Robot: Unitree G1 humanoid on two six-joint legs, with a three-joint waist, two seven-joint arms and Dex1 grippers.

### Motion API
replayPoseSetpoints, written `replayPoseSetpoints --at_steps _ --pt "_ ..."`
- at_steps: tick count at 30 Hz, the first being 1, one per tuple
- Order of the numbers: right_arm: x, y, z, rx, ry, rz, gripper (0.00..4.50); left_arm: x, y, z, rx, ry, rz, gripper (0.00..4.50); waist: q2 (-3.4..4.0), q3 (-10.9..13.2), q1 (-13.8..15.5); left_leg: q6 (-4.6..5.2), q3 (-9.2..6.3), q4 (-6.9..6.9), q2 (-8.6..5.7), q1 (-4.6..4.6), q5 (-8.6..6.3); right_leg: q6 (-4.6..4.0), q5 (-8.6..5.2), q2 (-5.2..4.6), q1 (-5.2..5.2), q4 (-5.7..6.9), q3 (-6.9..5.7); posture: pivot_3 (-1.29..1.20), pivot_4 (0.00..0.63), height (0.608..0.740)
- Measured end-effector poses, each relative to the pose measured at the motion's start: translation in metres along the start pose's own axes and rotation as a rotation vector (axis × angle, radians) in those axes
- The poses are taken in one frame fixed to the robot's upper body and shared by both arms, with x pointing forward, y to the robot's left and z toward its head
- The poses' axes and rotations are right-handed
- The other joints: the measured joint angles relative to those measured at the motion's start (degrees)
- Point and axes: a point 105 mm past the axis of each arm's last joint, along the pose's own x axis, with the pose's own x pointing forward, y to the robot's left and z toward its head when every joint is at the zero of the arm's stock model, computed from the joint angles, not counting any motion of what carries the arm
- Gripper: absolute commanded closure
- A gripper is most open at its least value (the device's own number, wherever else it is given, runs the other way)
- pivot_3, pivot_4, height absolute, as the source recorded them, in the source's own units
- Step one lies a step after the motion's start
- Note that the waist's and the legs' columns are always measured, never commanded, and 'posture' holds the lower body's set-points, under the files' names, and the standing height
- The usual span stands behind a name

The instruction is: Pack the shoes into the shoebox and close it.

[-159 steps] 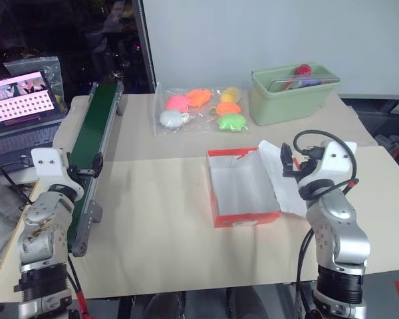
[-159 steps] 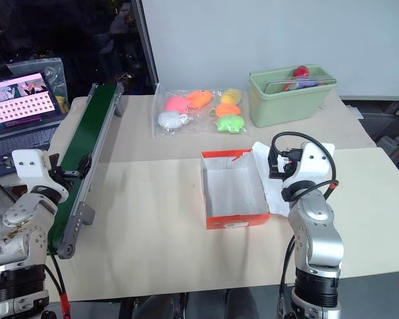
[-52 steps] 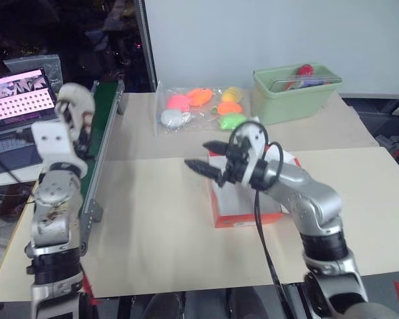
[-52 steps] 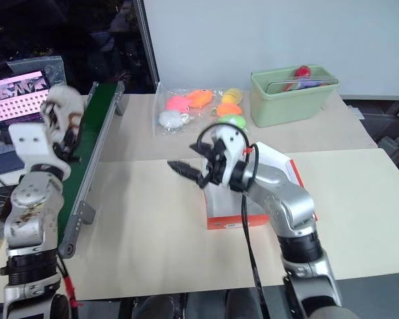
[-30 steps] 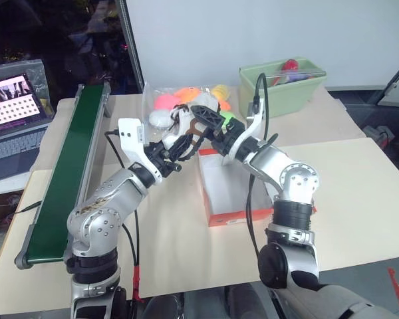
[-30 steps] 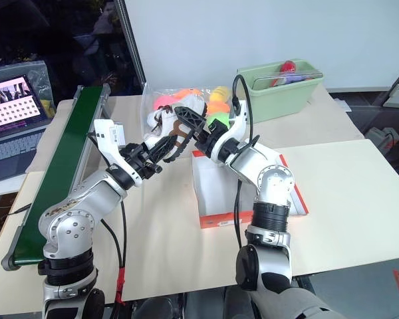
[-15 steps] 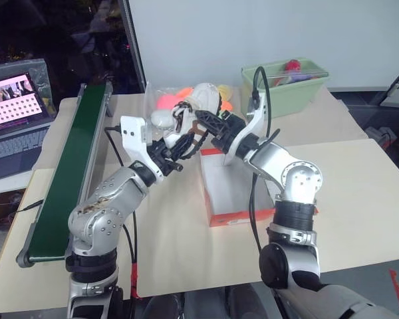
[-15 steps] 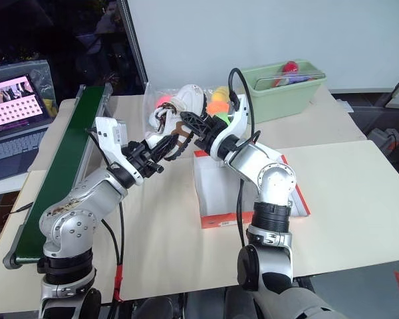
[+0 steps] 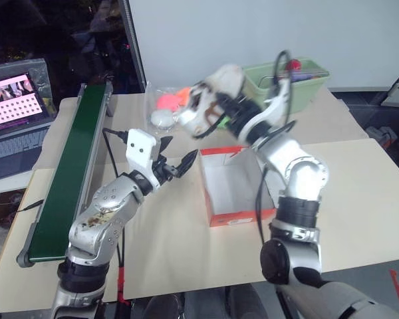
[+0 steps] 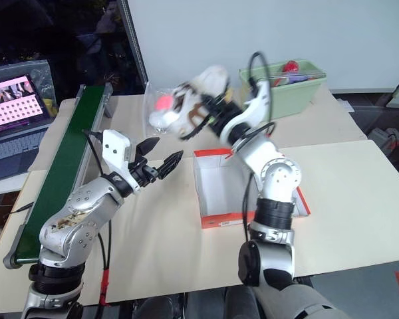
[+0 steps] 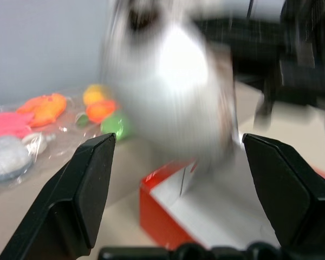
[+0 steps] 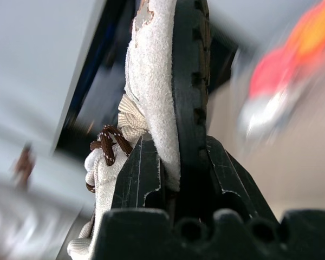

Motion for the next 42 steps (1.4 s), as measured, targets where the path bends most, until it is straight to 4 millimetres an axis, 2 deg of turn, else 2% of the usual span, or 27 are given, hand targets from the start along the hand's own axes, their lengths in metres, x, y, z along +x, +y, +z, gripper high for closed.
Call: replayPoseSetpoints --at_steps 2,4,6,10,12,15,17,20,24,28,33,34,37,38,42 --pt "-0.003 -0.007 0.019 -0.111 -0.028 -0.028 4.04 -0.005 0.0 -0.002 0.006 0.01 -0.012 0.45 0.0 0.0 -0.08 0.03 0.07 0.0 0.01 0.0 -0.02 0.0 0.0 0.0 0.02 -0.02 0.02 0.0 0.15 0.74" --pt "-0.007 -0.013 0.026 -0.264 0.034 -0.044 4.04 -0.013 -0.002 -0.009 0.028 0.046 -0.043 0.45 0.02 0.01 -0.3 0.06 0.17 -0.01 0.03 0.01 -0.03 0.0 0.0 0.0 -0.01 -0.02 0.07 0.0 0.15 0.74" --pt "-0.012 -0.018 0.028 -0.417 0.153 -0.05 4.04 -0.025 -0.004 -0.022 0.099 0.114 -0.103 0.45 0.1 0.06 -0.7 0.11 0.35 -0.04 0.14 0.04 -0.06 -0.01 0.0 0.1 -0.05 -0.03 0.24 0.0 0.15 0.74" --pt "-0.026 -0.025 0.02 -0.556 0.426 -0.06 4.04 -0.041 -0.016 -0.039 0.192 0.19 -0.251 0.45 0.14 0.08 -0.39 0.26 0.96 -0.04 0.6 0.12 -0.15 -0.12 0.05 0.35 0.08 -0.2 0.35 0.0 0.15 0.74" --pt "-0.032 -0.032 0.007 -0.534 0.584 -0.079 4.04 -0.044 -0.023 -0.04 0.208 0.185 -0.322 0.45 0.14 0.08 -0.24 0.31 1.1 -0.02 0.78 0.16 -0.19 -0.24 0.13 0.49 0.2 -0.39 0.36 0.0 0.15 0.74" --pt "-0.049 -0.061 -0.022 -0.483 0.825 -0.18 4.04 -0.04 -0.028 -0.041 0.219 0.175 -0.392 0.45 0.14 0.08 -0.05 0.35 1.16 -0.02 0.86 0.12 -0.21 -0.32 0.32 0.68 0.29 -0.73 0.34 0.0 0.15 0.74" --pt "-0.058 -0.076 -0.037 -0.473 0.916 -0.222 4.04 -0.037 -0.028 -0.042 0.221 0.165 -0.398 0.45 0.14 0.08 -0.04 0.38 1.18 -0.01 0.86 0.01 -0.23 -0.28 0.35 0.68 0.19 -0.74 0.36 0.0 0.15 0.74" --pt "-0.066 -0.089 -0.047 -0.463 0.976 -0.255 4.04 -0.033 -0.029 -0.041 0.226 0.155 -0.397 0.45 0.13 0.08 -0.06 0.38 1.2 0.0 0.87 -0.12 -0.23 -0.23 0.4 0.68 0.04 -0.73 0.4 0.0 0.15 0.74" --pt "-0.071 -0.108 -0.049 -0.493 1.009 -0.321 4.04 -0.032 -0.031 -0.041 0.209 0.139 -0.394 0.45 0.13 0.08 -0.09 0.37 1.24 0.01 0.87 -0.09 -0.23 -0.24 0.43 0.68 0.02 -0.76 0.45 0.0 0.15 0.74" --pt "-0.071 -0.116 -0.054 -0.502 1.024 -0.327 4.04 -0.032 -0.033 -0.041 0.204 0.137 -0.389 0.45 0.13 0.08 -0.13 0.37 1.26 0.01 0.87 0.03 -0.22 -0.25 0.44 0.71 0.11 -0.73 0.46 0.0 0.15 0.74" --pt "-0.069 -0.124 -0.072 -0.499 1.064 -0.325 4.04 -0.031 -0.034 -0.038 0.201 0.129 -0.374 0.45 0.13 0.08 -0.15 0.37 1.26 0.01 0.88 -0.01 -0.22 -0.24 0.45 0.71 0.07 -0.74 0.49 0.0 0.15 0.74" --pt "-0.069 -0.124 -0.075 -0.501 1.071 -0.321 3.09 -0.031 -0.034 -0.037 0.201 0.127 -0.372 0.44 0.13 0.08 -0.13 0.37 1.26 0.01 0.88 -0.01 -0.23 -0.24 0.46 0.7 0.07 -0.74 0.49 0.0 0.15 0.74" --pt "-0.067 -0.124 -0.08 -0.497 1.077 -0.311 2.33 -0.031 -0.035 -0.036 0.205 0.125 -0.367 0.44 0.13 0.08 -0.03 0.36 1.23 0.02 0.88 -0.01 -0.22 -0.23 0.47 0.7 0.07 -0.74 0.5 0.0 0.15 0.74" --pt "-0.067 -0.123 -0.081 -0.493 1.078 -0.308 1.85 -0.031 -0.035 -0.036 0.204 0.127 -0.366 0.44 0.13 0.08 -0.01 0.36 1.23 0.02 0.87 0.0 -0.22 -0.23 0.47 0.7 0.08 -0.74 0.5 0.0 0.15 0.74" --pt "-0.063 -0.12 -0.083 -0.49 1.069 -0.292 0.5 -0.031 -0.034 -0.036 0.202 0.13 -0.361 0.44 0.14 0.08 -0.05 0.35 1.23 0.02 0.86 0.02 -0.22 -0.23 0.47 0.71 0.07 -0.73 0.5 0.0 0.15 0.74"
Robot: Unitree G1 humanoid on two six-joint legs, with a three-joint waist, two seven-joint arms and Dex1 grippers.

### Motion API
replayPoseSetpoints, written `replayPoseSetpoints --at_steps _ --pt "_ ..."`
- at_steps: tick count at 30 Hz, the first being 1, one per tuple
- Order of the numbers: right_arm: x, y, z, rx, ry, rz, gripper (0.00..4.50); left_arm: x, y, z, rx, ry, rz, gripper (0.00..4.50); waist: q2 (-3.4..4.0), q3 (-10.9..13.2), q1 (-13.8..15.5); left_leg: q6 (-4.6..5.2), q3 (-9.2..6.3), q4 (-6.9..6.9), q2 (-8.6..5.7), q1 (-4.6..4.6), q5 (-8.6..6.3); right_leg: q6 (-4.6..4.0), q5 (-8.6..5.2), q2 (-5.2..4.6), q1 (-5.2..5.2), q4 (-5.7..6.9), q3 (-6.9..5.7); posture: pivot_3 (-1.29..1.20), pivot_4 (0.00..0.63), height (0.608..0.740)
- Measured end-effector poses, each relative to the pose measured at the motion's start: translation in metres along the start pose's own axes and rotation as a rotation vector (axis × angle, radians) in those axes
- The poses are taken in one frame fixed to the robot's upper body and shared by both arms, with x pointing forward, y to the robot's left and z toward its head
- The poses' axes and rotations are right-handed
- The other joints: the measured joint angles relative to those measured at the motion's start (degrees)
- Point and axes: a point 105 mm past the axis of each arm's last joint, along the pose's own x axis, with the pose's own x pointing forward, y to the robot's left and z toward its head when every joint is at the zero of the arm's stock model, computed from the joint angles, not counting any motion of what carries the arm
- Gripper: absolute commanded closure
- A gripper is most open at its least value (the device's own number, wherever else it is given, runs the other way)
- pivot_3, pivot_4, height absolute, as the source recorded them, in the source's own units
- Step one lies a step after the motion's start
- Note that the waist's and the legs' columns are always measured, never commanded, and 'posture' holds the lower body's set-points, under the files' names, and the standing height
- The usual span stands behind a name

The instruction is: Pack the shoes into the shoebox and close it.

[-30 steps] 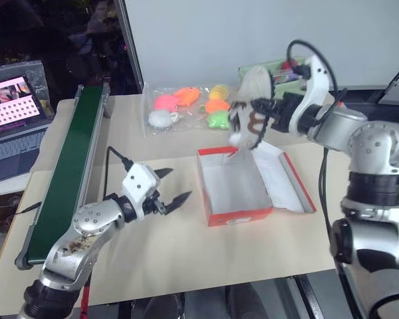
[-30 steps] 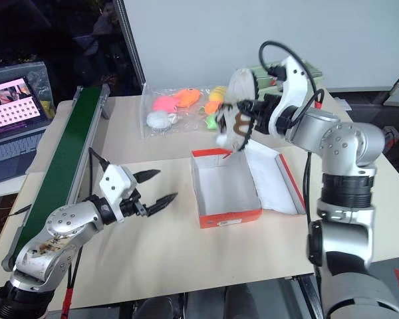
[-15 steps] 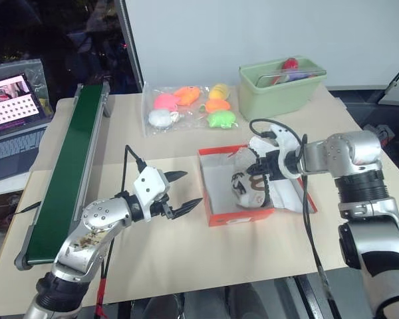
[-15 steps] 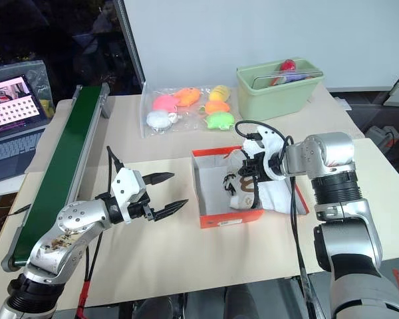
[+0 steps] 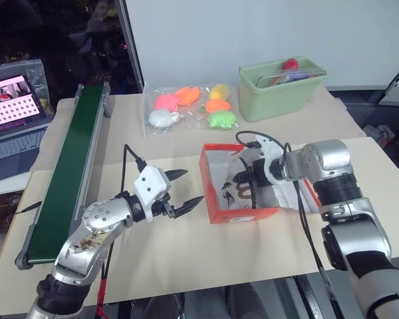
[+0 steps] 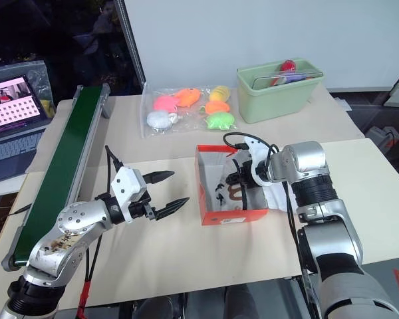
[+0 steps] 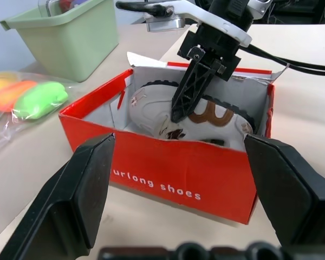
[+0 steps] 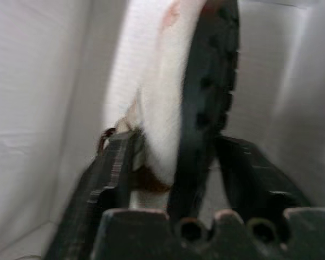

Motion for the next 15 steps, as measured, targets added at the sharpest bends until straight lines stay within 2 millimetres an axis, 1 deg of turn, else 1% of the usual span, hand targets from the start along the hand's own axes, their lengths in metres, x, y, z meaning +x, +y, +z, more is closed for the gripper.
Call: replayPoseSetpoints --at_steps 1,3,6,7,10,13,15 --pt "0.0 0.001 0.002 -0.008 -0.005 -0.002 0.21 0.0 0.0 0.0 0.0 -0.001 0.003 0.44 0.0 0.0 -0.03 0.0 -0.01 0.0 0.0 0.0 0.0 0.0 0.0 0.0 0.0 0.0 0.01 0.0 0.15 0.74" --pt "-0.002 0.005 0.009 -0.015 -0.021 0.003 0.21 0.0 0.001 0.0 0.0 -0.002 0.008 0.44 0.0 0.0 -0.13 0.0 -0.01 0.0 0.0 -0.01 0.0 0.0 0.01 0.0 -0.02 0.0 0.01 0.0 0.15 0.74" --pt "-0.01 0.024 0.028 -0.067 -0.076 0.037 0.21 0.0 0.002 0.001 0.0 -0.003 0.013 0.44 0.0 0.0 -0.3 0.0 -0.06 0.0 0.01 0.0 0.0 -0.01 0.01 0.03 -0.08 0.03 0.04 0.0 0.15 0.74" --pt "-0.016 0.035 0.039 -0.104 -0.109 0.053 0.21 0.0 0.003 0.0 -0.001 -0.003 0.016 0.44 0.0 0.0 -0.3 0.0 -0.09 0.0 0.01 -0.01 0.0 -0.02 0.01 0.03 -0.09 0.04 0.04 0.0 0.15 0.74" --pt "-0.032 0.057 0.059 -0.197 -0.185 0.075 0.21 0.0 0.007 0.0 0.006 0.002 0.034 0.44 0.01 -0.01 -0.1 -0.01 -0.13 0.0 0.01 0.0 -0.01 -0.01 0.01 0.03 -0.07 0.03 0.04 0.0 0.15 0.74" --pt "-0.041 0.07 0.067 -0.256 -0.236 0.085 0.21 -0.001 0.02 -0.002 -0.008 -0.003 0.104 0.44 0.01 -0.01 0.08 -0.01 -0.16 0.0 0.01 0.0 -0.01 -0.01 0.02 0.03 -0.08 0.04 0.04 0.0 0.15 0.74" --pt "-0.047 0.078 0.07 -0.309 -0.281 0.085 0.21 -0.004 0.036 -0.002 -0.035 -0.023 0.201 0.44 0.01 -0.01 0.15 -0.02 -0.18 0.0 0.01 0.0 0.0 0.0 0.02 0.03 -0.08 0.03 0.03 0.0 0.15 0.74"
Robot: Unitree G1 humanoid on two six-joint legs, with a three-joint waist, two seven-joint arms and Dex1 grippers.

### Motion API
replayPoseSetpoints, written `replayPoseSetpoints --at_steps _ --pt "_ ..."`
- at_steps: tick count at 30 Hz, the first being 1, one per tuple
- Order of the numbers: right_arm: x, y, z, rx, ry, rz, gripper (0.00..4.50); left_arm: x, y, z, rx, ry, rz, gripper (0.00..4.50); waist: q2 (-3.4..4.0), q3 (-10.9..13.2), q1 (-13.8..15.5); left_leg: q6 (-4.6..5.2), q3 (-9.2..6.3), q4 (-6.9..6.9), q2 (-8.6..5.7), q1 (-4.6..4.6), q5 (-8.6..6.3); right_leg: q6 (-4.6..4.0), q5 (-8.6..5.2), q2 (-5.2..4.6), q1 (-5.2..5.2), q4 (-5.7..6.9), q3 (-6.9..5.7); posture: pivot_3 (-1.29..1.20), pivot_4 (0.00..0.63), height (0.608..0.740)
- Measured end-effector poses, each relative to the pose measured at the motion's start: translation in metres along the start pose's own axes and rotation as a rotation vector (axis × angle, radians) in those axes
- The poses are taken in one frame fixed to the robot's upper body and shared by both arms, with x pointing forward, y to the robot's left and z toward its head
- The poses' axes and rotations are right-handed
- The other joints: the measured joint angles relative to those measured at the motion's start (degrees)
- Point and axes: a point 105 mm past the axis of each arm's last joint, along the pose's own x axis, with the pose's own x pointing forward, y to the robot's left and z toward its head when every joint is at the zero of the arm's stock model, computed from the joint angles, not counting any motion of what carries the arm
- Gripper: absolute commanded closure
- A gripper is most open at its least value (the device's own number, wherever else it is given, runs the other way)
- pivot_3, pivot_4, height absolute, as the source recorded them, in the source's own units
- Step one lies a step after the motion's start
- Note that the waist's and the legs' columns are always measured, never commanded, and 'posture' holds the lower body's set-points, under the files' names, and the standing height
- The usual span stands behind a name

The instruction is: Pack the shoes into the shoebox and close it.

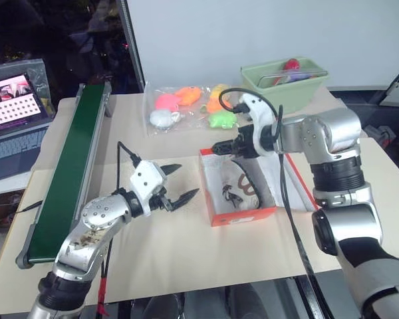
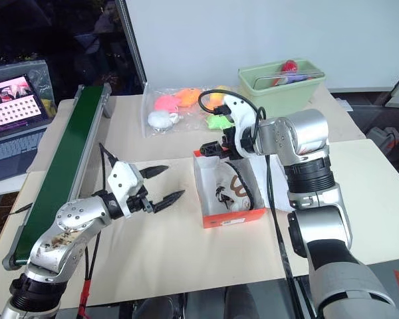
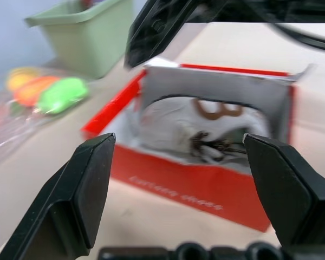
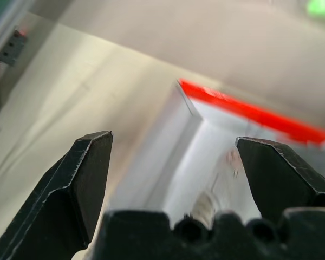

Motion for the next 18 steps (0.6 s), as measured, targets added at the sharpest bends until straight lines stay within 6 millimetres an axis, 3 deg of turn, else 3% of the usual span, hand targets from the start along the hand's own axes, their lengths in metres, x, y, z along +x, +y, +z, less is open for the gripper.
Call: replayPoseSetpoints --at_steps 3,6,8,10,13,18 --pt "-0.004 0.008 0.007 -0.084 -0.096 0.003 0.21 0.0 0.025 0.002 -0.033 -0.032 0.161 0.44 -0.01 -0.01 0.06 0.0 -0.02 0.01 0.0 0.01 0.0 0.03 0.02 0.0 0.01 -0.02 0.0 0.0 0.15 0.74" --pt "-0.012 0.044 0.014 -0.255 -0.333 0.11 0.21 -0.017 0.083 -0.003 -0.067 -0.033 0.543 0.44 -0.02 -0.02 -0.18 -0.08 -0.03 0.03 0.02 0.0 -0.04 0.04 0.03 0.01 -0.08 0.03 0.0 0.0 0.15 0.74" --pt "-0.018 0.068 0.008 -0.302 -0.437 0.2 0.21 -0.036 0.106 -0.004 -0.076 -0.034 0.723 0.44 -0.04 -0.03 -0.41 -0.1 -0.03 0.03 0.05 0.02 -0.05 0.04 0.04 0.01 -0.08 0.06 0.01 0.0 0.15 0.74" --pt "-0.025 0.084 -0.015 -0.32 -0.51 0.284 0.21 -0.059 0.123 -0.012 -0.108 -0.002 0.903 0.44 -0.21 -0.18 -0.08 -0.12 -0.08 0.03 0.04 0.1 -0.08 0.08 0.06 0.02 0.02 0.0 -0.04 0.0 0.15 0.74" --pt "-0.016 0.083 -0.052 -0.29 -0.467 0.314 0.21 -0.095 0.137 -0.032 -0.123 0.087 1.051 0.44 -0.23 -0.18 -0.14 -0.17 0.05 0.05 -0.01 0.1 -0.07 0.14 0.24 0.01 -0.01 -0.03 0.09 0.0 0.15 0.74" --pt "-0.011 0.083 -0.045 -0.313 -0.564 0.291 0.21 -0.109 0.142 -0.052 -0.196 0.13 1.073 0.44 -0.24 -0.18 -0.05 -0.38 0.12 0.07 0.13 0.8 0.06 0.07 0.4 0.16 0.58 -0.11 0.01 0.0 0.15 0.74"
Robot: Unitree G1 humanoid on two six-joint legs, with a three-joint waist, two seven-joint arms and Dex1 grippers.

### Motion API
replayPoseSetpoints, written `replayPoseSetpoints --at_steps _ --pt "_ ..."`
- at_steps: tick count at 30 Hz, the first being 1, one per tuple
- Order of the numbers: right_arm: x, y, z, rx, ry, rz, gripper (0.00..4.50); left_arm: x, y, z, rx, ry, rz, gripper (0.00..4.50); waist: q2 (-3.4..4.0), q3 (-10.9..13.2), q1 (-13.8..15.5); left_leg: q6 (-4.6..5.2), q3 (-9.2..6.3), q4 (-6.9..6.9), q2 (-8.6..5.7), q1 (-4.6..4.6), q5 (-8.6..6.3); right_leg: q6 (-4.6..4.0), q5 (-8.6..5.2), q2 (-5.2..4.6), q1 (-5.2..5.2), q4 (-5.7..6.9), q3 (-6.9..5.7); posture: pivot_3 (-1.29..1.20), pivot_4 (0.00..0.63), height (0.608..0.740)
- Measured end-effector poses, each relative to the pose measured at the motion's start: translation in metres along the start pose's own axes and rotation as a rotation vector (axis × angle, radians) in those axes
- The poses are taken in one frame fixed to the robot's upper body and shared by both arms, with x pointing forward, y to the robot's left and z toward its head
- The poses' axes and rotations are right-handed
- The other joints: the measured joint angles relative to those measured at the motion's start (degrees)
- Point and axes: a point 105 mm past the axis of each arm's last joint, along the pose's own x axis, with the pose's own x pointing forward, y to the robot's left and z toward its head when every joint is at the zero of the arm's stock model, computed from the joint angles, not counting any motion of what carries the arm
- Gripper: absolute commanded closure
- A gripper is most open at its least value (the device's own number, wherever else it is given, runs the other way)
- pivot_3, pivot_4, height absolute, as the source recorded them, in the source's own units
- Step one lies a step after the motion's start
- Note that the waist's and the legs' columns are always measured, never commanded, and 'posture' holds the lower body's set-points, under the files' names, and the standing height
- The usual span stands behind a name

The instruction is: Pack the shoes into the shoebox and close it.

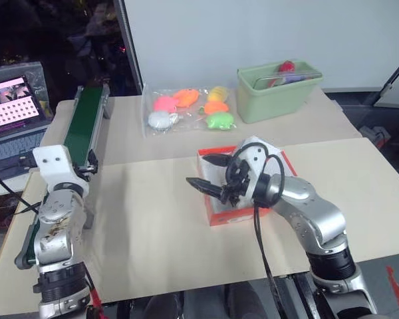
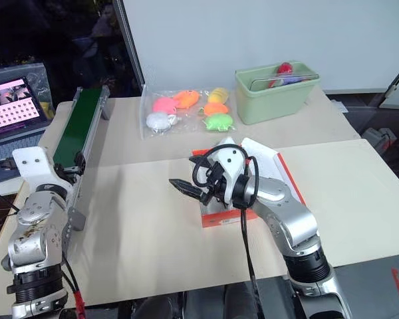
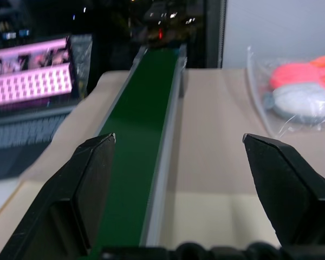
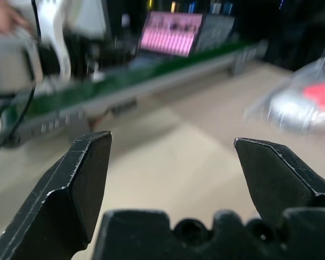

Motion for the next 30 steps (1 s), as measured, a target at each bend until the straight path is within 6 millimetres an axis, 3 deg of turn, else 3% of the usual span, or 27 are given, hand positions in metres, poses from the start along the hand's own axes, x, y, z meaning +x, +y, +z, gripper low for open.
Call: replayPoseSetpoints --at_steps 13,18,23,30 --pt "0.002 0.01 -0.012 0.018 0.012 0.08 0.02 0.0 0.016 -0.018 -0.032 0.08 0.005 0.22 -0.01 0.0 -0.07 0.04 -0.07 -0.01 0.07 0.28 -0.21 0.04 -0.04 0.04 0.28 -0.09 -0.02 0.0 0.15 0.74" --pt "-0.005 0.021 -0.027 0.061 0.041 0.138 0.02 0.0 0.022 -0.019 -0.018 0.092 0.012 0.22 -0.01 0.01 0.06 0.05 -0.05 -0.01 0.07 0.28 -0.26 0.08 -0.07 0.04 0.27 -0.12 -0.02 0.0 0.15 0.74" --pt "-0.01 0.032 -0.022 0.092 -0.014 0.266 0.02 0.004 0.024 -0.021 -0.005 0.115 0.009 0.22 -0.01 0.01 0.06 0.05 -0.05 -0.01 0.08 0.3 -0.26 0.09 -0.08 0.04 0.3 -0.12 -0.03 0.0 0.15 0.74" --pt "-0.019 0.031 -0.039 0.103 0.068 0.321 0.02 0.008 0.017 -0.018 -0.007 0.113 -0.016 0.22 -0.02 0.01 0.01 0.03 -0.01 -0.02 0.11 0.3 -0.3 0.09 -0.08 0.03 0.26 -0.12 -0.03 0.0 0.15 0.74"
